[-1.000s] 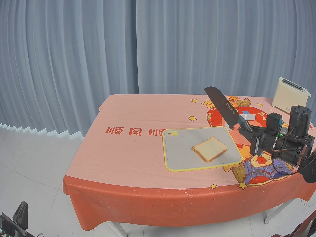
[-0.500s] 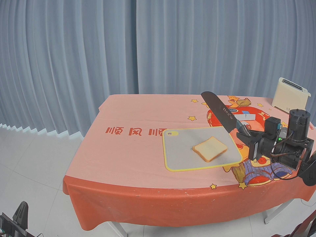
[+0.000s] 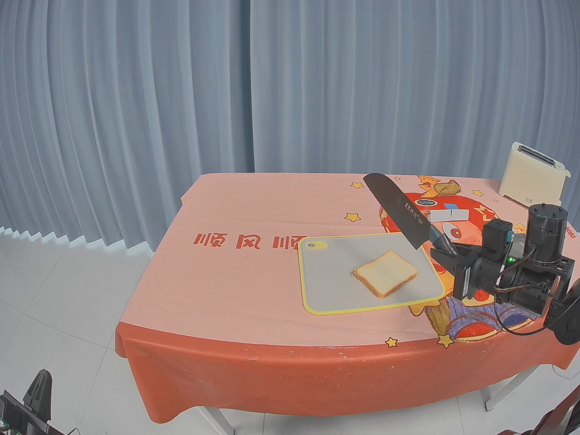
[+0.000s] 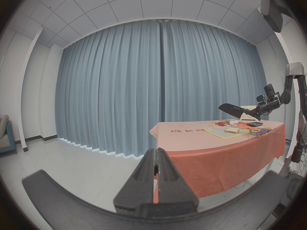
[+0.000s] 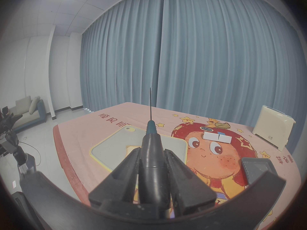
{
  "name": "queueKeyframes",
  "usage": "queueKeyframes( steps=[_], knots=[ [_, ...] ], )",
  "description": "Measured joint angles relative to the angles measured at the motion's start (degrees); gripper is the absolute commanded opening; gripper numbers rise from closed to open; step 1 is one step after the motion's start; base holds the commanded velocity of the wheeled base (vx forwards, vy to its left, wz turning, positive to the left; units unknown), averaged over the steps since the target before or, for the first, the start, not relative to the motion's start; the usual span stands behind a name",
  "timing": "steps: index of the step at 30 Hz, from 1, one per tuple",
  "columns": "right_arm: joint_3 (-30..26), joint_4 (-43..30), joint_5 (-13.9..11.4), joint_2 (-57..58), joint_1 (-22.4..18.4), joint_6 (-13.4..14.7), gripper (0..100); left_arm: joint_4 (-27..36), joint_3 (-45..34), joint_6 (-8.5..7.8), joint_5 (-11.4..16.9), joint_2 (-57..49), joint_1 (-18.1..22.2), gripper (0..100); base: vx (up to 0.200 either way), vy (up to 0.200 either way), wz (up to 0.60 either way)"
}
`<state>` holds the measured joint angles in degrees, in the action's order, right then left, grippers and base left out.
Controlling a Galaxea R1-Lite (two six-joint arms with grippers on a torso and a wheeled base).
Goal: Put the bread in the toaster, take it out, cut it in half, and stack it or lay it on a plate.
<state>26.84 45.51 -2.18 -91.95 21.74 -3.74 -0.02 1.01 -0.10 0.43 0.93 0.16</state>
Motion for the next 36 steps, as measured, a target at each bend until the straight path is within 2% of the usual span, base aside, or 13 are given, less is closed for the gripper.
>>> queueKeyframes(
  steps=[36],
  knots=[
    [-1.71, 0.00, 0.02, 0.09, 0.84, -0.88, 0, 0.00, 0.00, 0.00, 0.00, 0.00, 0.00, 0, 0.000, 0.000, 0.00]
  ],
)
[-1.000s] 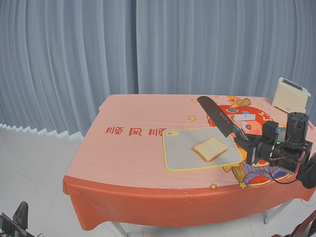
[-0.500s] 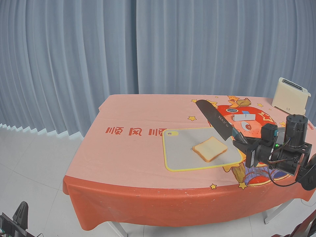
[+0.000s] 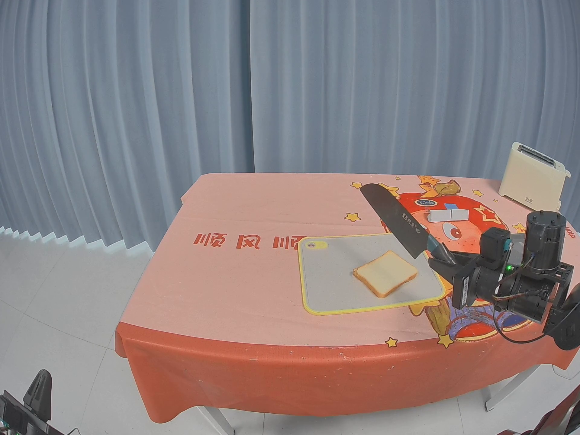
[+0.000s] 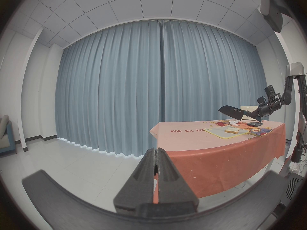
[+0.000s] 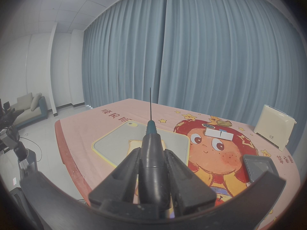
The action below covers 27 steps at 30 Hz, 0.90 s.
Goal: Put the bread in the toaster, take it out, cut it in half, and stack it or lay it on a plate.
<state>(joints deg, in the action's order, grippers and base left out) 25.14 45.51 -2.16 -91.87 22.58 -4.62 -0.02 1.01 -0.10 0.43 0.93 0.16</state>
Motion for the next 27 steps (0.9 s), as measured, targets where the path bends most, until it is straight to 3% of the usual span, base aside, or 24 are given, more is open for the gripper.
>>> queueKeyframes(
  steps=[23, 27],
  knots=[
    [0.00, 0.00, 0.02, 1.55, 0.13, -0.60, 0, -0.09, 0.00, 0.45, -0.33, 0.00, 0.09, 0, 0.000, 0.000, 0.00],
    [-0.11, 0.01, 0.06, 1.60, 0.16, -1.12, 0, -0.20, 0.00, 0.83, -1.55, 0.00, 0.09, 0, 0.000, 0.000, 0.00]
  ],
)
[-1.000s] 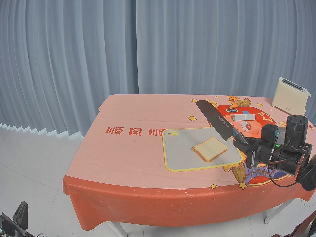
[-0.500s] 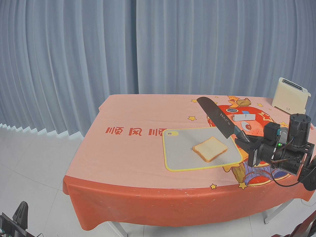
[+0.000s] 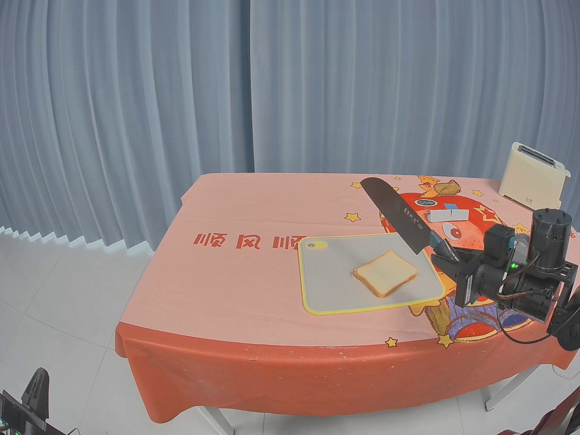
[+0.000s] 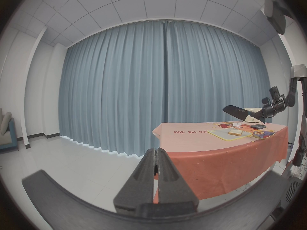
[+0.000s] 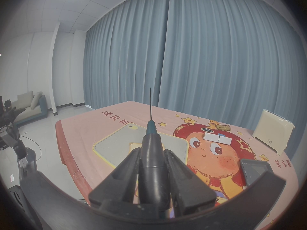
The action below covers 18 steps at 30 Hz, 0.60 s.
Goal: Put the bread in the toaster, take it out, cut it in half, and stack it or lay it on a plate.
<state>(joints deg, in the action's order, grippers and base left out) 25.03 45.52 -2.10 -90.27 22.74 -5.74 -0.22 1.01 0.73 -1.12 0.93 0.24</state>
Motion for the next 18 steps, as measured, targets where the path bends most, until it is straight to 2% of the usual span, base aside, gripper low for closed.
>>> queueKeyframes(
  steps=[5, 18],
  knots=[
    [-0.23, -0.04, 0.00, 0.20, -0.05, -0.16, 0, -0.07, 0.00, 0.41, -0.65, 0.00, -0.06, 0, 0.000, 0.000, 0.00],
    [-0.26, -0.01, 0.00, 0.41, -0.41, -0.16, 0, -1.00, 0.00, 0.22, -0.57, 0.00, -0.20, 0, 0.000, 0.000, 0.00]
  ],
)
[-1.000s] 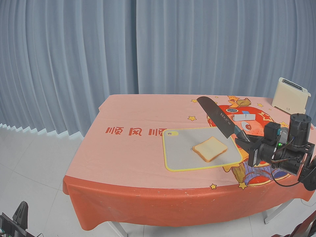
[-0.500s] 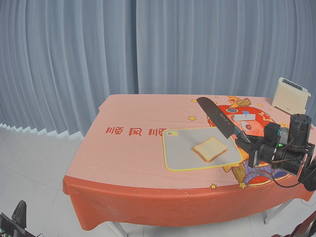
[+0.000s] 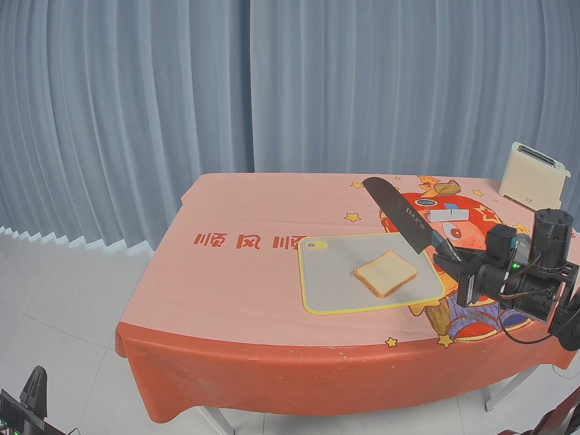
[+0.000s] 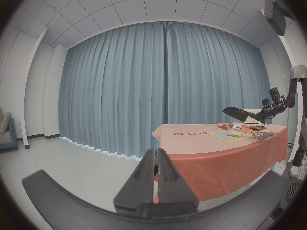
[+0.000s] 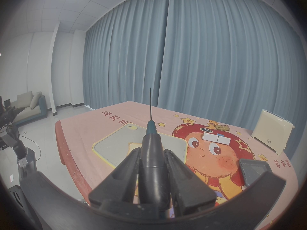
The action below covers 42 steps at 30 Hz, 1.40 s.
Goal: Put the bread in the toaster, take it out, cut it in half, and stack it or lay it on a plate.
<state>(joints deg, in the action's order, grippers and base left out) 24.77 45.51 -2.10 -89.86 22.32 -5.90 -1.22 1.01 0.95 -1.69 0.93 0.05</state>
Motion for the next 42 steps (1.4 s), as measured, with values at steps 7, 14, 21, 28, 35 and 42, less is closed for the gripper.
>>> queueKeyframes(
  steps=[7, 14, 21, 28, 35, 42],
  knots=[
    [-0.07, 0.00, 0.00, 0.02, -0.17, 0.05, 0, 0.02, 0.00, 0.00, 0.06, 0.00, 0.00, 0, 0.000, 0.000, 0.00],
    [-0.13, 0.00, 0.00, 0.00, -0.27, 0.02, 0, 0.00, 0.00, -0.02, 0.22, 0.00, 0.05, 0, 0.000, 0.000, 0.00],
    [-0.18, 0.00, 0.00, 0.02, -0.28, 0.02, 0, 0.02, 0.00, 0.00, 0.22, 0.00, 0.00, 0, 0.000, 0.000, 0.00],
    [-0.18, 0.00, 0.00, 0.02, -0.30, -0.04, 0, 0.02, 0.00, -0.02, 0.15, 0.00, 0.02, 0, 0.000, 0.000, 0.00],
    [-0.27, 0.00, 0.00, 0.02, -0.27, -0.04, 0, -0.04, 0.00, -0.09, 0.00, 0.00, 0.02, 0, 0.000, 0.000, 0.00],
    [-0.30, 0.00, 0.00, 0.02, -0.27, -0.06, 0, -9.03, 0.00, -0.30, -0.35, 0.00, 0.00, 0, 0.000, 0.000, 0.00]
  ],
)
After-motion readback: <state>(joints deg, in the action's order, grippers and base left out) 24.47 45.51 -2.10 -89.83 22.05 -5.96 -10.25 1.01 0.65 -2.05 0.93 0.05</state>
